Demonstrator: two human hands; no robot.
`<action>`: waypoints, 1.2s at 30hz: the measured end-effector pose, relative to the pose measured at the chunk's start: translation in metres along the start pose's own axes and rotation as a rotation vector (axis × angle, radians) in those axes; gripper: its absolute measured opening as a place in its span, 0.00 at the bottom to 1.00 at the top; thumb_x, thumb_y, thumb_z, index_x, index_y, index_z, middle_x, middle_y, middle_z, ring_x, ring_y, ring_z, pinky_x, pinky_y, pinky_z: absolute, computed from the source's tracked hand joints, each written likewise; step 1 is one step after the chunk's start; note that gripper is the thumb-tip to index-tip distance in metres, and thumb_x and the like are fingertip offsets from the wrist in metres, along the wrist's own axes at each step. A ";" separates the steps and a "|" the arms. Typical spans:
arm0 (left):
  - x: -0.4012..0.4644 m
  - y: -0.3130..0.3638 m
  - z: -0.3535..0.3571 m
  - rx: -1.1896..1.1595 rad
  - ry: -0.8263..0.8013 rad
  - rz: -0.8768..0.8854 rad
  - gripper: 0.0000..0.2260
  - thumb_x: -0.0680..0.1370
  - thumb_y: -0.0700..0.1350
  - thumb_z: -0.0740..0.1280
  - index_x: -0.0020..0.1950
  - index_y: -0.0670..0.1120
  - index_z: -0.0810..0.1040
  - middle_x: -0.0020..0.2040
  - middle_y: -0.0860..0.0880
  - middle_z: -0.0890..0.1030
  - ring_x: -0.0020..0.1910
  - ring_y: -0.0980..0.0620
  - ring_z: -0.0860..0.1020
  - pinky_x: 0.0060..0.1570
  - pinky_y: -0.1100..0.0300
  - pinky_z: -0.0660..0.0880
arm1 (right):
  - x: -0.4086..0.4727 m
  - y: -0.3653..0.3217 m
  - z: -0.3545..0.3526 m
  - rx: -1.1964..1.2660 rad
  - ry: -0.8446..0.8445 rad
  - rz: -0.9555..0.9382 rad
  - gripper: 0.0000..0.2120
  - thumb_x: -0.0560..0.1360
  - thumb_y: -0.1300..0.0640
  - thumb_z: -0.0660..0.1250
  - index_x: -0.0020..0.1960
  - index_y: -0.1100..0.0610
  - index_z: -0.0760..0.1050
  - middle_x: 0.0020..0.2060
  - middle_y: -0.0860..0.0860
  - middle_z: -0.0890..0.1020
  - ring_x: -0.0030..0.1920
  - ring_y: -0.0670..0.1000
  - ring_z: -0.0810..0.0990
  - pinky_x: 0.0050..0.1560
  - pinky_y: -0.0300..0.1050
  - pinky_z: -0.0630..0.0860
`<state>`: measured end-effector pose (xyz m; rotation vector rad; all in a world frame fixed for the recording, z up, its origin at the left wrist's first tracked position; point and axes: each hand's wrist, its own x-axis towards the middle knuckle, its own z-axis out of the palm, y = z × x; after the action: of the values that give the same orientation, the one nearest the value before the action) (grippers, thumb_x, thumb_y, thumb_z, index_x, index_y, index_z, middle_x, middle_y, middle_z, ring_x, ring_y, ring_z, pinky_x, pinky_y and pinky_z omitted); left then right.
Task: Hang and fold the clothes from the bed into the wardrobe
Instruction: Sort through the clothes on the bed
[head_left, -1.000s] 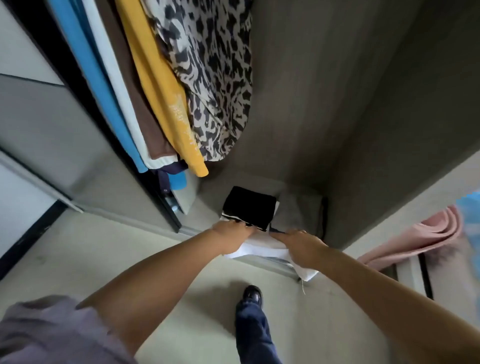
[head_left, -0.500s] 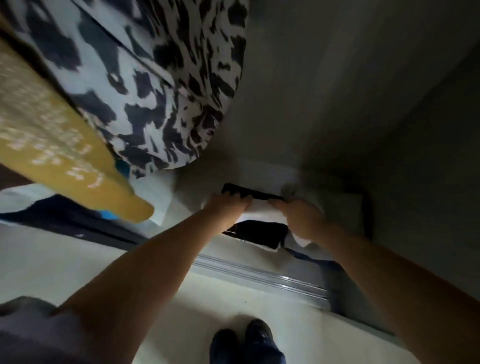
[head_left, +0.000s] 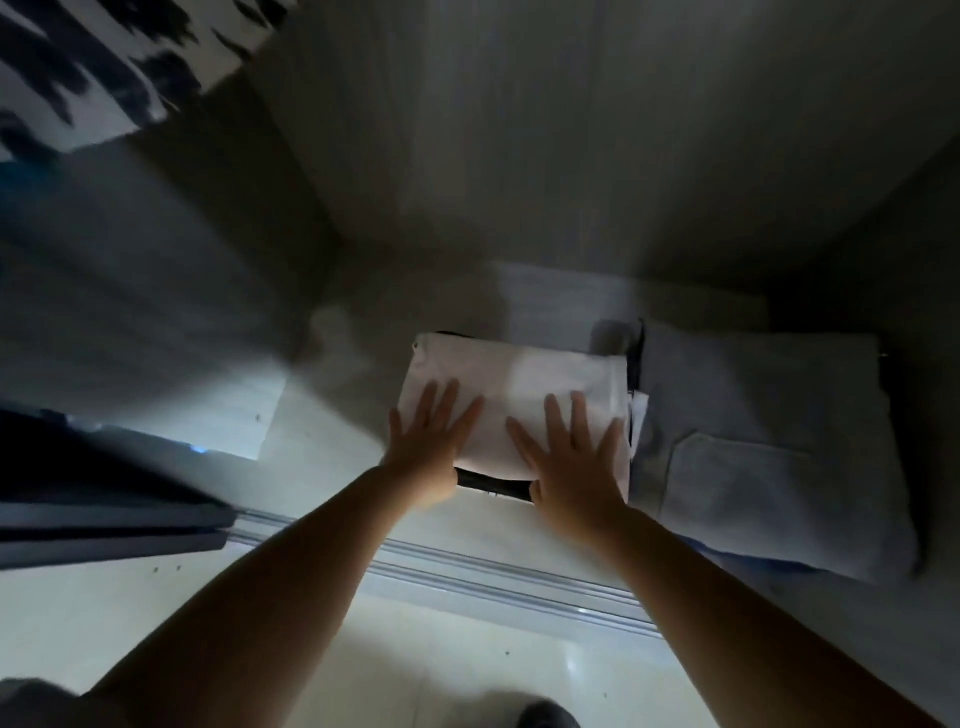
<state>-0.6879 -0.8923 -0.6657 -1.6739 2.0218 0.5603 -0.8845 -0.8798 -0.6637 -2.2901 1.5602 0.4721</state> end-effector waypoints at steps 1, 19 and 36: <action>-0.003 0.000 -0.006 -0.008 -0.034 0.006 0.41 0.77 0.43 0.61 0.76 0.58 0.32 0.76 0.49 0.31 0.76 0.44 0.33 0.70 0.34 0.45 | -0.001 0.003 -0.005 -0.002 -0.038 -0.019 0.36 0.78 0.48 0.59 0.77 0.40 0.40 0.77 0.57 0.36 0.73 0.64 0.30 0.65 0.75 0.34; -0.231 0.113 -0.348 -0.920 0.434 0.015 0.12 0.79 0.43 0.60 0.54 0.38 0.80 0.47 0.35 0.82 0.49 0.38 0.80 0.50 0.49 0.75 | -0.218 0.035 -0.368 0.532 0.335 0.245 0.20 0.80 0.45 0.59 0.68 0.53 0.69 0.54 0.56 0.83 0.57 0.60 0.79 0.50 0.50 0.75; -0.420 0.230 -0.417 -0.662 0.209 0.445 0.07 0.78 0.46 0.61 0.46 0.48 0.78 0.42 0.47 0.83 0.43 0.44 0.81 0.45 0.50 0.78 | -0.507 0.015 -0.399 0.541 0.506 0.673 0.19 0.81 0.44 0.54 0.68 0.50 0.67 0.51 0.56 0.82 0.52 0.59 0.80 0.44 0.46 0.72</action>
<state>-0.8828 -0.7546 -0.0767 -1.6580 2.5672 1.3817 -1.0396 -0.6446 -0.0828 -1.4979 2.3411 -0.3946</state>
